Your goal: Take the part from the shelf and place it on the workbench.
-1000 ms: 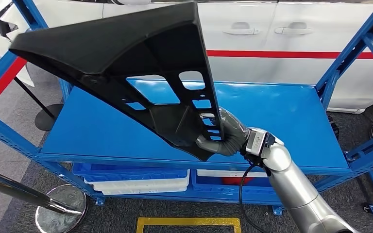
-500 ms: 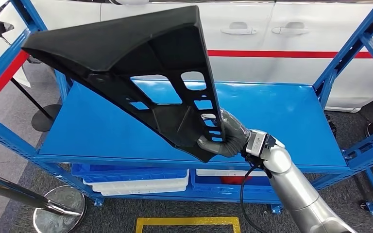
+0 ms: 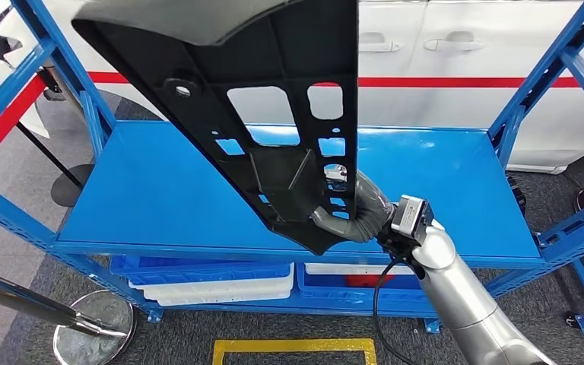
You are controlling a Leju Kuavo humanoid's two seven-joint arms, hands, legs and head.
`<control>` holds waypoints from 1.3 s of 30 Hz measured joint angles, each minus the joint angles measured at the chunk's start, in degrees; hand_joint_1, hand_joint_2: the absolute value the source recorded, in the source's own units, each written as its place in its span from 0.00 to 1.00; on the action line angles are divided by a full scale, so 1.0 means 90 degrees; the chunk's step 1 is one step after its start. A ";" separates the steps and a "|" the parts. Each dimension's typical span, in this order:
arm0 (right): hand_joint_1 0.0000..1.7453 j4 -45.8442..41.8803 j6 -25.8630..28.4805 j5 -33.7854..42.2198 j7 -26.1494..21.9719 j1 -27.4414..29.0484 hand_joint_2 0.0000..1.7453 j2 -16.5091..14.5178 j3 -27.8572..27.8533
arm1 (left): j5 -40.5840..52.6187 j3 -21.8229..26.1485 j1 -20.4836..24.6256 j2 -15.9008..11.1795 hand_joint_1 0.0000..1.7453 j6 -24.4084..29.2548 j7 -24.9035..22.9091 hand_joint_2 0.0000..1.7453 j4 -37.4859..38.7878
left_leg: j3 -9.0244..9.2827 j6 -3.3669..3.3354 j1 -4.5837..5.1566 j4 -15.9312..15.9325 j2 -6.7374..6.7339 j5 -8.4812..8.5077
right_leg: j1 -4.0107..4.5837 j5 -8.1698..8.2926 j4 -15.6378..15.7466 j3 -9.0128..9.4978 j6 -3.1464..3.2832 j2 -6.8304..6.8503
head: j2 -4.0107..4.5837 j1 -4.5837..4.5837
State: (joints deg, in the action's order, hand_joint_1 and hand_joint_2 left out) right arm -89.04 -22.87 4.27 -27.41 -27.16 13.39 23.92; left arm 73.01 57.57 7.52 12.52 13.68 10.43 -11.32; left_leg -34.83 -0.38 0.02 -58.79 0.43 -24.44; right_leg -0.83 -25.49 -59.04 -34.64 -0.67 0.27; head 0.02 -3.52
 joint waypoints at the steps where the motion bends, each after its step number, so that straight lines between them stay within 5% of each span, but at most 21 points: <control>1: 0.80 0.0003 0.0016 0.0010 0.0019 -0.0003 1.00 0.0013 -0.0007 | 0.0004 0.0000 0.0001 -0.0001 0.00 -0.0005 -0.0016 1.00 0.0000 | -0.0017 0.0035 -0.0004 -0.0034 -0.0001 -0.0050 | -0.0012 0.0028 0.0023 -0.0008 0.0050 0.0011 | 0.0000 0.0000; 4: 0.80 0.0009 0.0055 0.0026 0.0050 -0.0015 1.00 0.0048 -0.0016 | 0.0018 0.0000 0.0006 -0.0002 0.00 -0.0027 -0.0074 1.00 0.0001 | -0.0274 0.0120 -0.0024 -0.0773 -0.0006 -0.0648 | -0.0026 0.0129 0.0074 -0.0072 0.0175 0.0044 | 0.0000 0.0000; 6: 0.80 0.0020 0.0067 0.0032 0.0053 -0.0012 1.00 0.0052 -0.0018 | 0.0021 0.0000 0.0013 -0.0002 0.00 -0.0035 -0.0089 1.00 0.0000 | -0.0503 0.0150 -0.0037 -0.1545 -0.0008 -0.1086 | -0.0007 0.0193 0.0060 -0.0164 0.0192 0.0049 | 0.0000 0.0000; 7: 0.80 0.0027 0.0069 0.0033 0.0055 -0.0010 1.00 0.0052 -0.0018 | 0.0024 0.0000 0.0019 -0.0002 0.00 -0.0036 -0.0091 1.00 0.0000 | -0.0504 0.0154 -0.0038 -0.1710 -0.0008 -0.1157 | 0.0002 0.0228 0.0051 -0.0215 0.0189 0.0051 | 0.0000 0.0000; 9: 0.80 0.0036 0.0069 0.0033 0.0056 -0.0009 1.00 0.0053 -0.0020 | 0.0033 0.0000 0.0024 -0.0002 0.00 -0.0039 -0.0101 1.00 0.0000 | -0.0136 0.0129 -0.0038 -0.1292 -0.0008 -0.0974 | 0.0013 0.0305 0.0037 -0.0313 0.0173 0.0047 | 0.0000 0.0000; 11: 0.80 0.0038 0.0069 0.0033 0.0056 -0.0013 1.00 0.0056 -0.0029 | 0.0038 0.0000 0.0031 -0.0002 0.00 -0.0049 -0.0127 1.00 0.0000 | 0.0447 0.0068 -0.0022 -0.0358 0.0006 -0.0701 | 0.0022 0.0388 0.0033 -0.0372 0.0131 0.0039 | 0.0000 0.0000; 13: 0.80 0.0040 0.0068 0.0037 0.0054 -0.0016 1.00 0.0063 -0.0038 | 0.0038 0.0000 0.0039 -0.0001 0.00 -0.0060 -0.0163 1.00 0.0001 | 0.0686 0.0006 0.0009 0.0107 0.0021 -0.0583 | 0.0017 0.0469 0.0040 -0.0396 0.0058 0.0040 | 0.0000 0.0001; 16: 0.80 0.0045 0.0057 0.0058 0.0045 0.0006 1.00 0.0067 -0.0045 | 0.0038 0.0001 0.0001 0.0001 0.00 -0.0070 -0.0200 1.00 0.0002 | 0.0615 -0.0103 0.0026 0.0156 0.0010 -0.0423 | 0.0004 0.0555 0.0084 -0.0422 -0.0059 0.0032 | 0.0000 0.0002; 18: 0.80 0.0049 0.0047 0.0072 0.0032 0.0025 1.00 0.0061 -0.0056 | 0.0043 0.0002 -0.0019 0.0005 0.00 -0.0075 -0.0209 1.00 0.0004 | 0.0515 -0.0183 -0.0004 0.0218 -0.0018 -0.0250 | 0.0001 0.0222 -0.0160 -0.0538 -0.0105 0.0011 | 0.0000 0.0002; 21: 0.80 0.0059 0.0039 0.0080 0.0022 0.0062 1.00 0.0045 -0.0061 | 0.0057 0.0002 -0.0038 0.0006 0.00 -0.0101 -0.0238 1.00 0.0005 | 0.0260 -0.0224 -0.0011 0.0224 -0.0034 -0.0042 | -0.0026 -0.0661 -0.1326 -0.0815 -0.0143 0.0002 | 0.0000 0.0002; 22: 0.80 0.0064 0.0039 0.0081 0.0022 0.0078 1.00 0.0044 -0.0061 | 0.0059 0.0002 -0.0045 0.0006 0.00 -0.0106 -0.0244 1.00 0.0005 | 0.0168 -0.0221 -0.0009 0.0212 -0.0034 0.0017 | -0.0030 -0.0751 -0.1621 -0.0825 -0.0155 0.0002 | 0.0000 0.0002; 24: 0.80 0.0071 0.0041 0.0082 0.0025 0.0094 1.00 0.0044 -0.0061 | 0.0060 0.0002 -0.0049 0.0006 0.00 -0.0110 -0.0249 1.00 0.0005 | 0.0024 -0.0208 -0.0010 0.0183 -0.0035 0.0101 | -0.0039 -0.0646 -0.1746 -0.0681 -0.0166 0.0002 | 0.0000 0.0002; 30: 0.80 0.0072 0.0042 0.0082 0.0027 0.0095 1.00 0.0045 -0.0062 | 0.0063 0.0002 -0.0045 0.0006 0.00 -0.0111 -0.0252 1.00 0.0005 | -0.0040 -0.0198 -0.0010 0.0165 -0.0034 0.0137 | -0.0045 -0.0498 -0.1584 -0.0507 -0.0165 0.0003 | 0.0000 0.0002; 33: 0.80 0.0067 0.0044 0.0082 0.0033 0.0057 1.00 0.0044 -0.0069 | 0.0077 0.0002 -0.0026 0.0012 0.00 -0.0123 -0.0259 1.00 0.0005 | -0.0204 -0.0090 -0.0004 0.0081 -0.0025 0.0234 | -0.0031 -0.0351 -0.0364 0.0303 -0.0072 0.0029 | 0.0000 0.0001; 34: 0.80 0.0064 0.0046 0.0083 0.0038 0.0038 1.00 0.0050 -0.0074 | 0.0081 0.0002 -0.0016 0.0015 0.00 -0.0135 -0.0263 1.00 0.0005 | -0.0324 -0.0004 -0.0006 -0.0106 -0.0021 0.0092 | -0.0024 -0.0282 0.0050 0.0503 0.0015 0.0048 | 0.0000 0.0001; 36: 0.80 0.0060 0.0047 0.0084 0.0044 0.0018 1.00 0.0064 -0.0081 | 0.0083 0.0002 0.0005 0.0019 0.00 -0.0161 -0.0274 1.00 0.0005 | -0.0567 0.0153 -0.0022 -0.0783 -0.0017 -0.0450 | -0.0016 -0.0134 0.0200 0.0367 0.0168 0.0078 | 0.0000 0.0000; 37: 0.80 0.0061 0.0045 0.0084 0.0044 0.0019 1.00 0.0071 -0.0081 | 0.0083 0.0002 0.0018 0.0019 0.00 -0.0165 -0.0278 1.00 0.0005 | -0.0682 0.0188 -0.0026 -0.1262 -0.0019 -0.0778 | -0.0007 -0.0059 0.0195 0.0268 0.0193 0.0083 | 0.0000 0.0000; 39: 0.80 0.0064 0.0041 0.0084 0.0045 0.0025 1.00 0.0072 -0.0081 | 0.0085 0.0002 0.0033 0.0019 0.00 -0.0173 -0.0294 1.00 0.0005 | -0.0668 0.0209 -0.0028 -0.1764 -0.0021 -0.0855 | 0.0009 0.0065 0.0178 0.0093 0.0189 0.0084 | 0.0000 0.0000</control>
State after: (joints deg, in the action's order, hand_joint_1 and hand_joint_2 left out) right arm -88.46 -22.50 5.03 -27.00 -26.94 14.03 23.19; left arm 73.77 57.59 7.82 12.69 12.12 7.78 -11.28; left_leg -40.85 1.50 -0.24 -74.66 0.24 -32.13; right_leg -0.75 -24.91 -57.44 -33.80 1.03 1.03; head 0.02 -3.52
